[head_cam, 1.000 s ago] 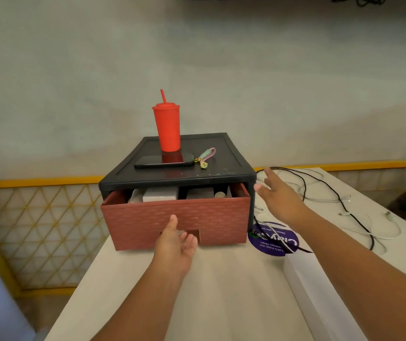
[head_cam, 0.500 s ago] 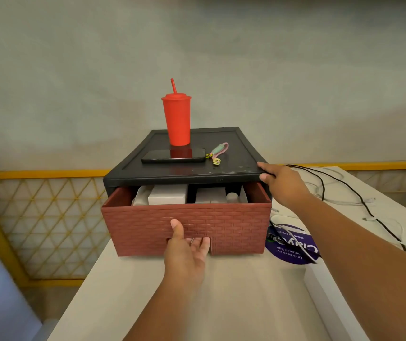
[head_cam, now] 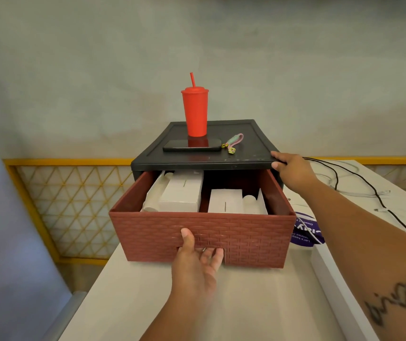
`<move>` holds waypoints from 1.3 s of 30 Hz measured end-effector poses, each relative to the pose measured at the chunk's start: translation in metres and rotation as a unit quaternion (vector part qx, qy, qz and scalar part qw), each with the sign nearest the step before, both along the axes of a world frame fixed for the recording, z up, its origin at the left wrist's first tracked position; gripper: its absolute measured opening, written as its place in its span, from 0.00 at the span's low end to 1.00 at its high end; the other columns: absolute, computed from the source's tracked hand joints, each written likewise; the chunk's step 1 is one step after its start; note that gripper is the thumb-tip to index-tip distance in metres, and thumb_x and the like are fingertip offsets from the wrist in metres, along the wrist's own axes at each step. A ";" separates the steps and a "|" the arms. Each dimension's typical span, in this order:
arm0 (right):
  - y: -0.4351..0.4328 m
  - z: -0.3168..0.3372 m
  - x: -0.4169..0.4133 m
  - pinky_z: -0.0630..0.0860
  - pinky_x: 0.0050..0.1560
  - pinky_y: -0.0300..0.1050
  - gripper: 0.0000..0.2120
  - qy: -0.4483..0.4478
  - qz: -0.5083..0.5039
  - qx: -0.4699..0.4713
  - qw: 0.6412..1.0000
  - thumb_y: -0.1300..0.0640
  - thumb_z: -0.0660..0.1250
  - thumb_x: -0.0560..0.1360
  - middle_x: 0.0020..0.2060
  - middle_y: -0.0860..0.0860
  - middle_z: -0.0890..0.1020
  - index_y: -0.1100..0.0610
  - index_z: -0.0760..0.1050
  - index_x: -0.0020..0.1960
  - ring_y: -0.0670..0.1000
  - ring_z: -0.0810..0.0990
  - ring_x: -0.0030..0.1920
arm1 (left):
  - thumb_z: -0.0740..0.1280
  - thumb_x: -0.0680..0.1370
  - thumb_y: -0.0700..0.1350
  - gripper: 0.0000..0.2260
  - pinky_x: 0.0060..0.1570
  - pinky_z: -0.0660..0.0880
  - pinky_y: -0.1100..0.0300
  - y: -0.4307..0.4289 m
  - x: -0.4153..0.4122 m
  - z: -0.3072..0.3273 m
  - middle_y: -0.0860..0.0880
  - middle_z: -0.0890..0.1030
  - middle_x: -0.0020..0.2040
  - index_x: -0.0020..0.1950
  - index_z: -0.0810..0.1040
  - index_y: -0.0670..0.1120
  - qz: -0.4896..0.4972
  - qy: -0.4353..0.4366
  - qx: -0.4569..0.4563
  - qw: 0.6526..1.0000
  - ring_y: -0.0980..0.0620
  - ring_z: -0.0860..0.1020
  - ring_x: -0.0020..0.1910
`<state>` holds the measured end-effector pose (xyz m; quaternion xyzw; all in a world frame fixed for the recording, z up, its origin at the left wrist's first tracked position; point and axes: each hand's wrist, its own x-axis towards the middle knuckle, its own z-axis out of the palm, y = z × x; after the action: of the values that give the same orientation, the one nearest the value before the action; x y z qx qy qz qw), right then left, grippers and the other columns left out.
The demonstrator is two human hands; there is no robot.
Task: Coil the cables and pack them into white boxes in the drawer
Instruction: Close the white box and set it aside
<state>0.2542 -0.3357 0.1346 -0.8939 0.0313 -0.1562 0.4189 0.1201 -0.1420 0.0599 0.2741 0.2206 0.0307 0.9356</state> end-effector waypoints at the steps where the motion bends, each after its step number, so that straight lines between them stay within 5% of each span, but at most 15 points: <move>1: 0.000 0.000 0.000 0.64 0.65 0.45 0.19 0.000 -0.001 0.001 1.000 0.59 0.59 0.79 0.68 0.56 0.71 0.54 0.68 0.70 0.58 0.69 0.67 | 0.61 0.78 0.52 0.21 0.54 0.73 0.49 0.000 -0.004 0.001 0.41 0.75 0.63 0.67 0.68 0.43 0.002 0.000 -0.001 1.000 0.43 0.74 0.62; 15: 0.002 -0.003 0.001 0.64 0.66 0.46 0.19 -0.002 -0.009 0.002 1.000 0.59 0.59 0.80 0.69 0.56 0.70 0.53 0.67 0.71 0.58 0.69 0.67 | 0.62 0.77 0.51 0.13 0.42 0.79 0.49 0.007 -0.053 -0.008 0.43 0.79 0.47 0.54 0.72 0.43 0.021 0.002 -0.004 1.000 0.46 0.79 0.48; 22: -0.023 -0.011 -0.030 0.62 0.67 0.51 0.26 0.023 0.022 -0.025 0.999 0.50 0.57 0.80 0.71 0.55 0.67 0.49 0.53 0.75 0.57 0.66 0.69 | 0.64 0.75 0.54 0.17 0.38 0.74 0.55 0.007 -0.054 -0.023 0.43 0.75 0.41 0.48 0.71 0.38 -0.002 0.048 0.107 0.993 0.47 0.77 0.43; 25: -0.045 -0.021 -0.059 0.63 0.66 0.51 0.24 0.019 -0.027 0.017 0.999 0.48 0.57 0.79 0.68 0.56 0.70 0.50 0.59 0.74 0.57 0.68 0.68 | 0.66 0.75 0.51 0.13 0.39 0.74 0.55 -0.004 -0.061 -0.029 0.44 0.76 0.43 0.48 0.72 0.41 -0.039 0.050 0.136 0.989 0.49 0.76 0.42; 29: -0.074 -0.043 -0.108 0.65 0.61 0.47 0.19 0.051 -0.049 -0.038 0.997 0.50 0.60 0.78 0.65 0.58 0.74 0.56 0.71 0.66 0.56 0.73 0.62 | 0.69 0.75 0.46 0.12 0.39 0.73 0.57 -0.027 -0.072 -0.034 0.46 0.75 0.43 0.53 0.69 0.44 -0.064 0.064 0.136 0.987 0.50 0.75 0.40; 34: -0.086 -0.078 -0.159 0.66 0.61 0.43 0.18 0.123 -0.049 -0.089 0.987 0.51 0.63 0.77 0.65 0.54 0.74 0.55 0.73 0.65 0.55 0.72 0.64 | 0.68 0.75 0.39 0.06 0.37 0.71 0.59 -0.056 -0.089 -0.032 0.45 0.74 0.40 0.47 0.71 0.43 -0.125 0.059 0.161 0.977 0.51 0.73 0.37; 37: -0.080 -0.095 -0.182 0.63 0.65 0.43 0.20 0.113 -0.046 -0.047 0.991 0.51 0.63 0.77 0.68 0.51 0.69 0.52 0.70 0.68 0.52 0.69 0.66 | 0.68 0.75 0.38 0.03 0.40 0.71 0.61 -0.074 -0.099 -0.032 0.45 0.76 0.40 0.45 0.75 0.43 -0.191 0.032 0.206 0.959 0.51 0.74 0.41; 39: -0.073 -0.101 -0.187 0.61 0.66 0.42 0.21 0.111 -0.050 -0.018 0.992 0.51 0.63 0.77 0.69 0.51 0.67 0.52 0.67 0.70 0.52 0.66 0.68 | 0.71 0.74 0.41 0.06 0.44 0.72 0.62 -0.083 -0.105 -0.035 0.42 0.78 0.49 0.49 0.77 0.44 -0.232 0.004 0.262 0.937 0.49 0.77 0.50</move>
<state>0.0667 -0.4083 0.0333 -0.9105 0.1190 -0.0774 0.3885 0.0153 -0.2251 0.0246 0.5528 0.1388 -0.1318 0.8110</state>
